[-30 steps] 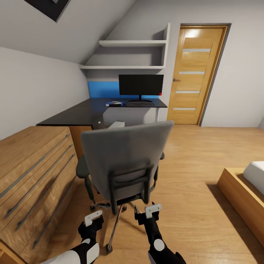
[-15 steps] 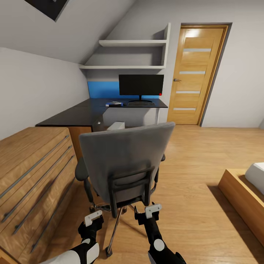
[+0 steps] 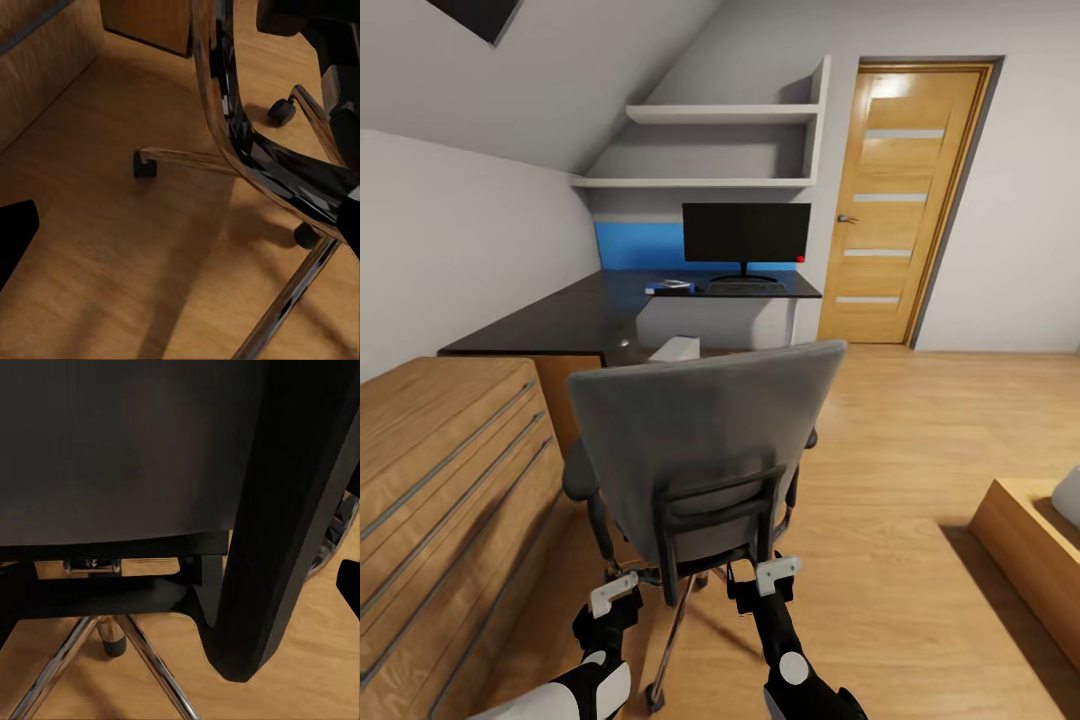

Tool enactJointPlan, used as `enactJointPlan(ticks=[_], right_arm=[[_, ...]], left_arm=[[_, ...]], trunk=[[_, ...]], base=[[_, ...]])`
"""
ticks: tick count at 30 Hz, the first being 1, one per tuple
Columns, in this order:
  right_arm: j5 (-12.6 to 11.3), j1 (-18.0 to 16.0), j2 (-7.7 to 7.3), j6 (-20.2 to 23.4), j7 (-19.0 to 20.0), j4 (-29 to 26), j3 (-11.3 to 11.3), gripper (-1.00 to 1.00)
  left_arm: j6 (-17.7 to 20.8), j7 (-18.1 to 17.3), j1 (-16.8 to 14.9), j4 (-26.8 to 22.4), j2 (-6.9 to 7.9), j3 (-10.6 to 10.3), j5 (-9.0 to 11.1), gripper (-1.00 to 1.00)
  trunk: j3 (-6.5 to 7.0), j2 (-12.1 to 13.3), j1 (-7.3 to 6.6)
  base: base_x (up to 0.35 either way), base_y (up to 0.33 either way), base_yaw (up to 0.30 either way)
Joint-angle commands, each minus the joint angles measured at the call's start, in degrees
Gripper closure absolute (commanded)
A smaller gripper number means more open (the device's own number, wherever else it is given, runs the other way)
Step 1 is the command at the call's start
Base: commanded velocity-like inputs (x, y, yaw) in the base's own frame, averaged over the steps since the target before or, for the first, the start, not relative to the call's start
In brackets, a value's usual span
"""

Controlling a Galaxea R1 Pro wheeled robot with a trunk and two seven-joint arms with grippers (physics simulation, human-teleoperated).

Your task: In the bedroom, organize the workspace by keeping the computer under the desk, ensuring the monitor is on the desk, placing the keyboard on the desk next to the monitor, placing the mouse on the desk next to the keyboard, moving the folder from the swivel chair onto the desk next to the mouse, stacking the notebook on top of the folder with the pen on top of the notebook, and positioning the swivel chair next to the desk.

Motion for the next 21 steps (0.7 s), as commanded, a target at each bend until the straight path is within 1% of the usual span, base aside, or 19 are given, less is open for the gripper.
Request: enactJointPlan(ticks=[1,4,7,21], right_arm=[[0.20,-0.06,0.00,-0.09,-0.44,0.07,0.24,-1.00],[0.20,-0.06,0.00,-0.09,-0.43,0.07,0.24,-1.00],[0.20,-0.06,0.00,-0.10,-0.44,0.07,0.24,-1.00],[0.27,-0.06,0.00,-0.07,-0.43,0.07,0.24,-1.00]], left_arm=[[-0.05,0.22,-0.03,-0.08,-0.05,0.01,-0.71,-1.00],[-0.07,0.22,-0.03,-0.09,-0.05,-0.03,-0.71,-1.00],[-0.07,0.26,-0.03,-0.07,-0.05,-0.01,-0.71,-1.00],[-0.07,0.31,-0.03,-0.09,-0.05,0.01,-0.66,-1.00]], trunk=[[-0.05,-0.02,0.03],[-0.05,-0.02,0.03],[-0.05,-0.02,0.03],[-0.05,-0.02,0.03]], base=[[0.325,0.000,0.000],[0.325,-0.015,0.000],[0.297,-0.132,0.000],[0.234,-0.221,0.000]])
